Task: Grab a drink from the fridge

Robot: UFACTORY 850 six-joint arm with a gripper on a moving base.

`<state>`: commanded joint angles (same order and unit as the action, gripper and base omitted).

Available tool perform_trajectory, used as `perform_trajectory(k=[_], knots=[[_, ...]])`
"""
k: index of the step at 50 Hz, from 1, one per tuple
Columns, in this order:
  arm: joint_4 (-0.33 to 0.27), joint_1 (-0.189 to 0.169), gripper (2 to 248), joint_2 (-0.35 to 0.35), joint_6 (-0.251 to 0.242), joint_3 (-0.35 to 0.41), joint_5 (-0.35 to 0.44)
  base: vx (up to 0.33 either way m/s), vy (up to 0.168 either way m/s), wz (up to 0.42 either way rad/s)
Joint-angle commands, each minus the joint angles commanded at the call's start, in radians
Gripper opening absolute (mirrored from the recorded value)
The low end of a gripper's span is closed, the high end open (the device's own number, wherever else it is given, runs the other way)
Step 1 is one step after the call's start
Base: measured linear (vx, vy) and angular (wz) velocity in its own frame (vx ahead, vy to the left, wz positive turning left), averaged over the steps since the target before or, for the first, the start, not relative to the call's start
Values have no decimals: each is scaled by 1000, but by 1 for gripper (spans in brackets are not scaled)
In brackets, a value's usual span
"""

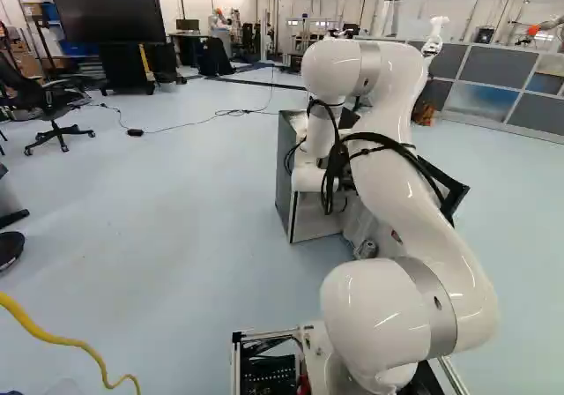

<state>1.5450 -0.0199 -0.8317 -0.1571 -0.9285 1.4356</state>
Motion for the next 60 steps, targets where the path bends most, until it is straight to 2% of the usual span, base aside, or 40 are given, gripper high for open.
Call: perform_trajectory(k=[27, 60], knots=[[100, 3, 247, -34, 0, -89, 0, 0, 0, 0], [106, 22, 247, -31, 0, -80, 0, 0, 0, 0]])
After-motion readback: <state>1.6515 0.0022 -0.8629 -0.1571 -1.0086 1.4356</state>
